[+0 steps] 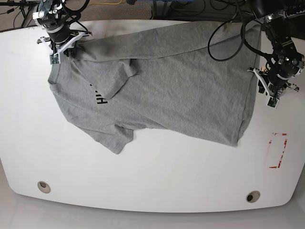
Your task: Fold the T-shirt properly
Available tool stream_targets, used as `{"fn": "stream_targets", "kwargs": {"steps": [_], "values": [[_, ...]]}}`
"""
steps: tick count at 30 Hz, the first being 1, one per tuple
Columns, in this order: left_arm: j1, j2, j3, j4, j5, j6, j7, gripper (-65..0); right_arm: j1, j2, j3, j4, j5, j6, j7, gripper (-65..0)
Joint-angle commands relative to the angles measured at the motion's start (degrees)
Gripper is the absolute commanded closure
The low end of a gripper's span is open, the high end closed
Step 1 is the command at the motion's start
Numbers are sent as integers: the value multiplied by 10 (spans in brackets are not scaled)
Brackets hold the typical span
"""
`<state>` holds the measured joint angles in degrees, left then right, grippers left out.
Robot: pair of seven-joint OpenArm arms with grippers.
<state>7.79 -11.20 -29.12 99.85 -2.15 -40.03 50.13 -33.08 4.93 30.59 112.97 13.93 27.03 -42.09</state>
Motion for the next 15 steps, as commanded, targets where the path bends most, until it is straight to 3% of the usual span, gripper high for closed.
{"fn": "stream_targets", "kwargs": {"steps": [1, 15], "values": [[-5, -8, 3, 9, -4, 0, -9, -131, -15, 4, 1, 13, 4, -1, 12, -48], [-2, -11, 17, -5, -4, 0, -9, -132, -56, 7, 3, 13, 4, -1, 12, -59]]}}
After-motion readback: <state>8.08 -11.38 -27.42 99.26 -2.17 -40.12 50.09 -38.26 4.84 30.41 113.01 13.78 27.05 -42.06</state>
